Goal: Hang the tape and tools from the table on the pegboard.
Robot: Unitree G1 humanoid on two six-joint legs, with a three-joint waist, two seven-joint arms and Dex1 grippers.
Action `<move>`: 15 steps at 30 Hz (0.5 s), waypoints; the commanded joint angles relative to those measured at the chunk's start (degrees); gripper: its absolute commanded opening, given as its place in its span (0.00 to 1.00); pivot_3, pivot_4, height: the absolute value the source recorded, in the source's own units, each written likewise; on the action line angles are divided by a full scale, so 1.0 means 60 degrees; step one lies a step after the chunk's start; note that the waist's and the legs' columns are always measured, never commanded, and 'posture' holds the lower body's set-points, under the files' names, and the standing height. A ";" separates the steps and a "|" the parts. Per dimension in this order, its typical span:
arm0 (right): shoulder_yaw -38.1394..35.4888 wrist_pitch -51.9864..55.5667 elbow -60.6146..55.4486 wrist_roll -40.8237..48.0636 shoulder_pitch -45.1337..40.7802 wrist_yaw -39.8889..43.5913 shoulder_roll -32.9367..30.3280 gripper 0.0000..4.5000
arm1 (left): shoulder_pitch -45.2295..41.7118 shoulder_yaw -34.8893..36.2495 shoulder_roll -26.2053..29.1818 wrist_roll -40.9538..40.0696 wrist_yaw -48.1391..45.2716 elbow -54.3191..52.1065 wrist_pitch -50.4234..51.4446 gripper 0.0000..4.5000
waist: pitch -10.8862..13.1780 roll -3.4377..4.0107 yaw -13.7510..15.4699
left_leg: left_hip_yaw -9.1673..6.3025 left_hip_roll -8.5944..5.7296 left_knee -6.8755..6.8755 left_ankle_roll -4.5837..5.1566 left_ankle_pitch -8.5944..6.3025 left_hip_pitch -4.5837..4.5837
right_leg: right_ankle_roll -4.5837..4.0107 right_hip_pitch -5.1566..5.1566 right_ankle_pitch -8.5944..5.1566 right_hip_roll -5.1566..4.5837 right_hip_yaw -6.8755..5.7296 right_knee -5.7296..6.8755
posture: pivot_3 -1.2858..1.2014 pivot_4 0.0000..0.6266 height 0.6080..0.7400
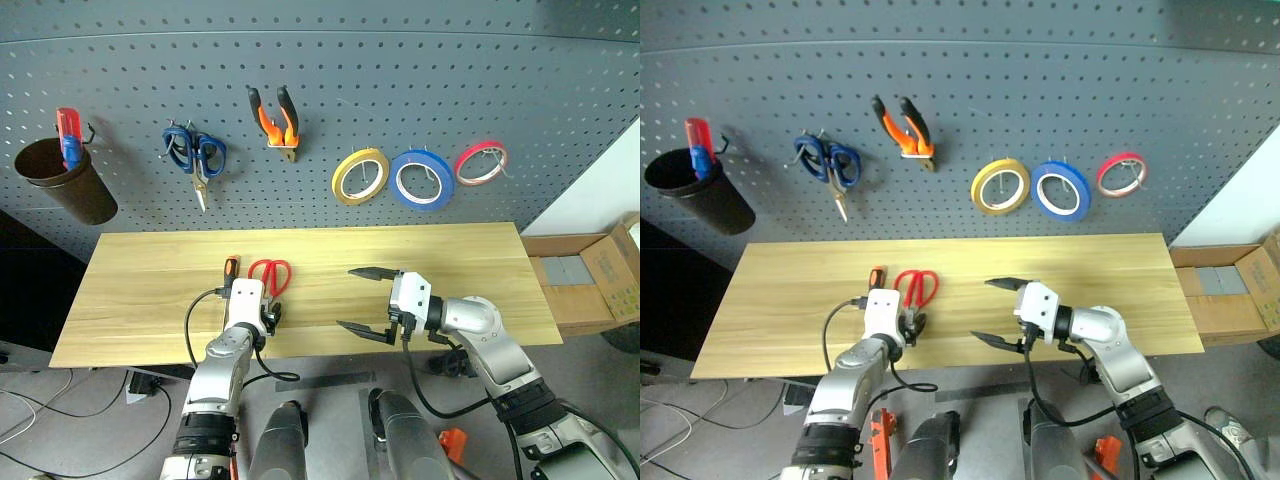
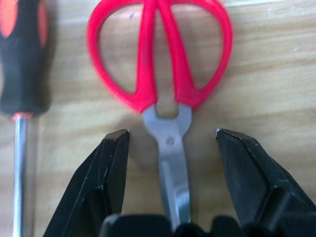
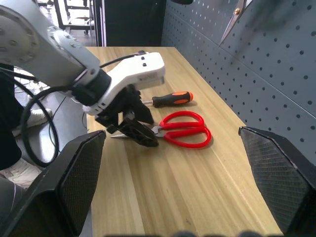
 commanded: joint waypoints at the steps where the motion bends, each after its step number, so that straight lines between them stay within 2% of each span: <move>1: -0.0151 0.0036 -0.0306 0.0086 -0.0053 -0.0022 0.0018 1.00 | 0.0092 -0.0072 0.0185 -0.0037 -0.0234 0.0528 0.0298 0.45 | 0.0000 0.0000 -0.0022 | 0.0001 0.0000 0.0000 0.0000 0.0000 0.0001 | 0.0000 0.0001 0.0000 0.0000 0.0001 0.0000 | 0.50 0.51 1.00; 4: -0.0182 0.0060 -0.0237 0.0089 -0.0127 -0.0047 0.0047 1.00 | 0.0023 -0.0066 0.0265 -0.0055 -0.0293 0.0573 0.0315 0.24 | 0.0000 0.0000 -0.0036 | 0.0001 0.0001 -0.0002 0.0000 0.0000 0.0000 | 0.0000 0.0000 0.0000 0.0000 0.0003 -0.0001 | 0.50 0.51 1.00; 5: -0.0188 0.0052 -0.0218 0.0083 -0.0130 -0.0048 0.0050 1.00 | 0.0008 -0.0058 0.0276 -0.0061 -0.0299 0.0576 0.0317 0.22 | 0.0000 0.0000 -0.0037 | 0.0001 0.0001 -0.0002 0.0000 0.0000 0.0000 | 0.0000 0.0000 0.0000 0.0000 0.0003 -0.0001 | 0.50 0.51 1.00; 15: -0.0244 -0.0003 0.0007 0.0058 -0.0244 -0.0038 0.0110 1.00 | 0.0141 0.0031 0.0154 -0.0053 0.0025 0.0252 0.0419 0.22 | 0.0000 0.0000 -0.0037 | 0.0001 0.0001 -0.0002 0.0000 0.0000 0.0001 | 0.0000 0.0000 0.0000 0.0000 0.0003 -0.0001 | 0.50 0.50 1.00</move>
